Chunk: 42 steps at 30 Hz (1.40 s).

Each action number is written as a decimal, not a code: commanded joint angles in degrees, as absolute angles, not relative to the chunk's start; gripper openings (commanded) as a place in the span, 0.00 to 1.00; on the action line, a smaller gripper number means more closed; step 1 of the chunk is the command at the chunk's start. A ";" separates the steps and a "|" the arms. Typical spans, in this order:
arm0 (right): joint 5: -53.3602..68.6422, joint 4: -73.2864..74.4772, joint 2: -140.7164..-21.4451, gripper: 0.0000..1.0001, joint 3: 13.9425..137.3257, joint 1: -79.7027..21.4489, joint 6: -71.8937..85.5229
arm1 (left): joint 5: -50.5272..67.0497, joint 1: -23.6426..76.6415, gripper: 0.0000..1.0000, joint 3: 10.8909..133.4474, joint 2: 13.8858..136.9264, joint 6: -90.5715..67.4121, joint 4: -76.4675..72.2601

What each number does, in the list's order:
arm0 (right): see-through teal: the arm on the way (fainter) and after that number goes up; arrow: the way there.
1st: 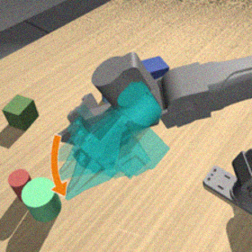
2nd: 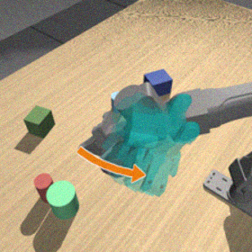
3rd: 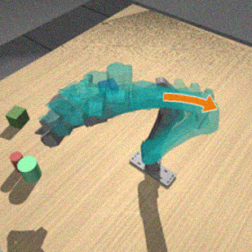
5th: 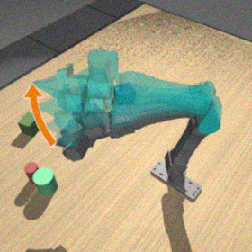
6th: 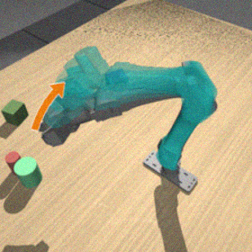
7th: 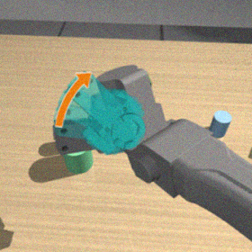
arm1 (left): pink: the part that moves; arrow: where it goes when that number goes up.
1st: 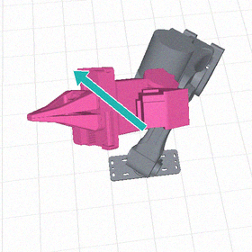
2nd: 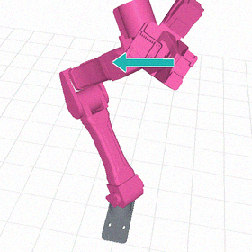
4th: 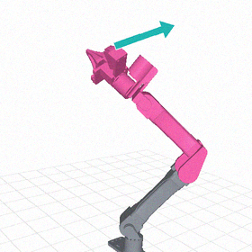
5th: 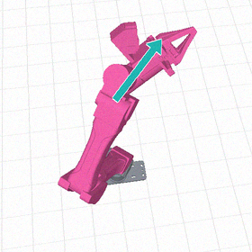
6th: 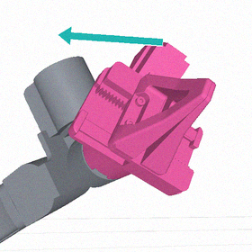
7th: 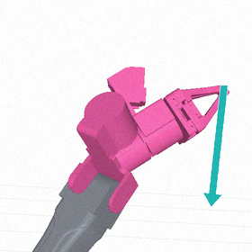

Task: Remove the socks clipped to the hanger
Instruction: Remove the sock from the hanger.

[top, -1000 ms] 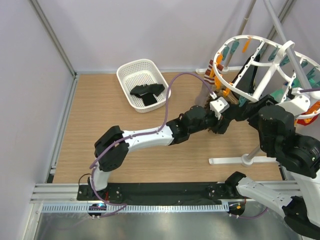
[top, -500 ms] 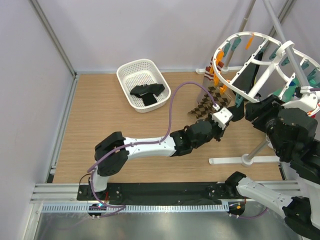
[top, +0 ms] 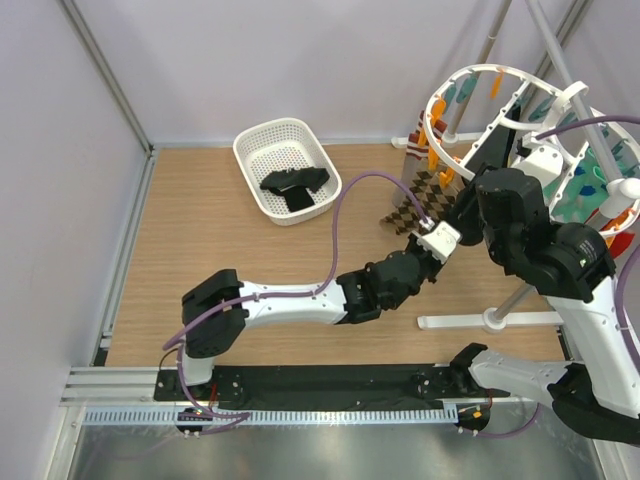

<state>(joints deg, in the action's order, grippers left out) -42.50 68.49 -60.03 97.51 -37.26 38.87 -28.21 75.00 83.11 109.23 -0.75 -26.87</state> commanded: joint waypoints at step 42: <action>-52.99 74.42 -61.69 0.50 103.14 -37.00 42.88 | -32.86 78.31 0.00 84.28 105.38 -4.31 -25.75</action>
<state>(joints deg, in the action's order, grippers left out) -51.55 69.71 -59.81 95.66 -37.26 40.60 -30.98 78.04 82.96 106.21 -4.12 -23.24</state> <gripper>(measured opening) 0.509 0.022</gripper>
